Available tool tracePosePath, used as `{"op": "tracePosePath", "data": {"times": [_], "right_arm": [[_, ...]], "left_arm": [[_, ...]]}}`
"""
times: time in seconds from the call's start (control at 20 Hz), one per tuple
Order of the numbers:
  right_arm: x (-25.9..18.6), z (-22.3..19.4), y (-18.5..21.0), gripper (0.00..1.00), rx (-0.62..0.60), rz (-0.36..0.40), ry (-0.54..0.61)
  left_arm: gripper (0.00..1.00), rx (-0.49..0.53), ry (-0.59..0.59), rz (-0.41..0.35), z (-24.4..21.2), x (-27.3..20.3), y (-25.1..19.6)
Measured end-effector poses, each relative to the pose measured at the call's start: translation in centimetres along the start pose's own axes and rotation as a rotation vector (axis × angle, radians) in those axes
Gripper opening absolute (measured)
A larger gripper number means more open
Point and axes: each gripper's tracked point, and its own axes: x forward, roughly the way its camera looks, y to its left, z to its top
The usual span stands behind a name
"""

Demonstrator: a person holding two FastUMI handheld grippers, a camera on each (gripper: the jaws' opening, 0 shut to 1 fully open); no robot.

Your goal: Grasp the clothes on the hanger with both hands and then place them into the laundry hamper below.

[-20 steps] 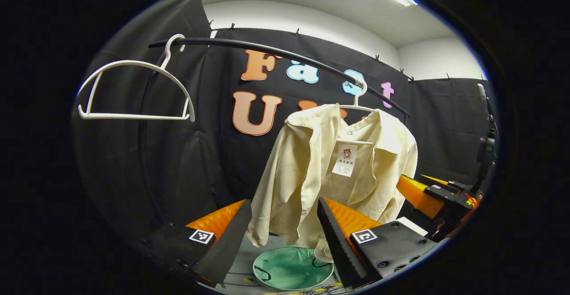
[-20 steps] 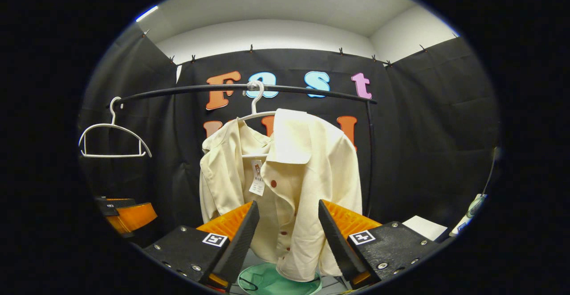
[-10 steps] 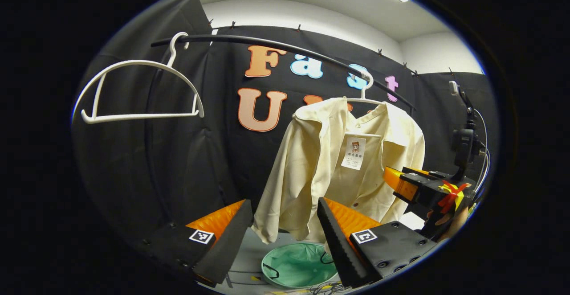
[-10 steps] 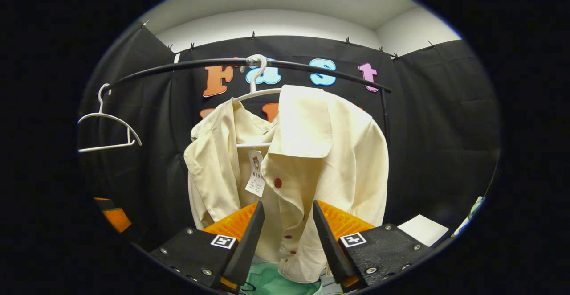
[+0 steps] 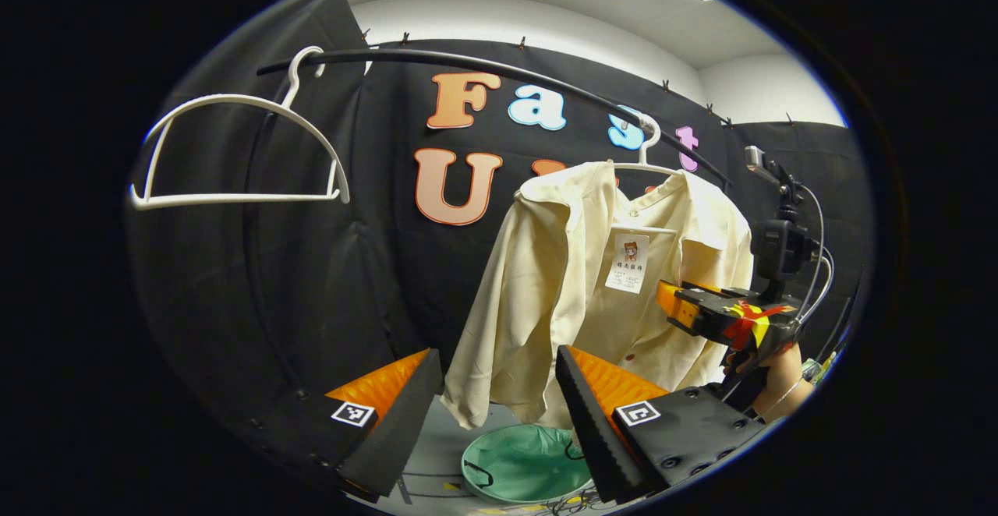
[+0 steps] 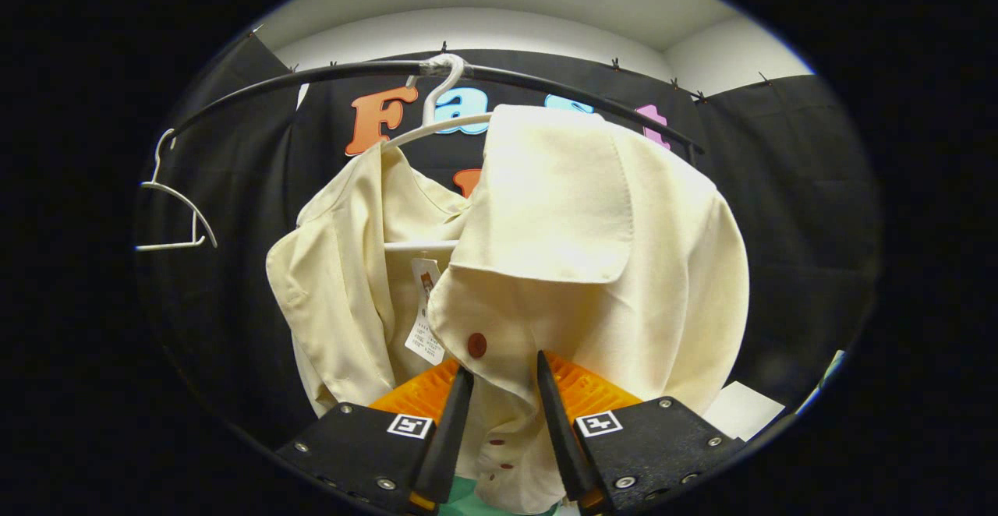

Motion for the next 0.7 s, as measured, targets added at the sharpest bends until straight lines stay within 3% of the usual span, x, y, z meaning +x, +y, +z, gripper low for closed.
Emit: {"op": "tracePosePath", "data": {"times": [0.25,0.4,0.45,0.5,0.7], "right_arm": [[0.8,-1.1,0.0,0.21,0.024,-0.012,0.055],[0.1,-0.9,-0.5,0.08,0.031,-0.019,0.051],[-0.3,-0.8,-0.5,0.04,0.036,-0.016,0.048],[-0.7,-0.6,-0.6,0.02,0.041,-0.011,0.046],[-2.4,0.0,-0.9,0.01,0.043,-0.002,0.041]], "left_arm": [[0.96,-0.008,0.008,-0.011,-0.2,1.3,0.2],[1.0,-0.019,0.008,-0.03,-0.2,2.5,-0.1],[0.96,-0.016,0.008,-0.036,-0.1,3.0,-0.4],[0.93,-0.01,0.006,-0.043,-0.1,3.5,-0.6],[0.96,-0.009,0.006,-0.094,0.1,5.9,-2.4]]}}
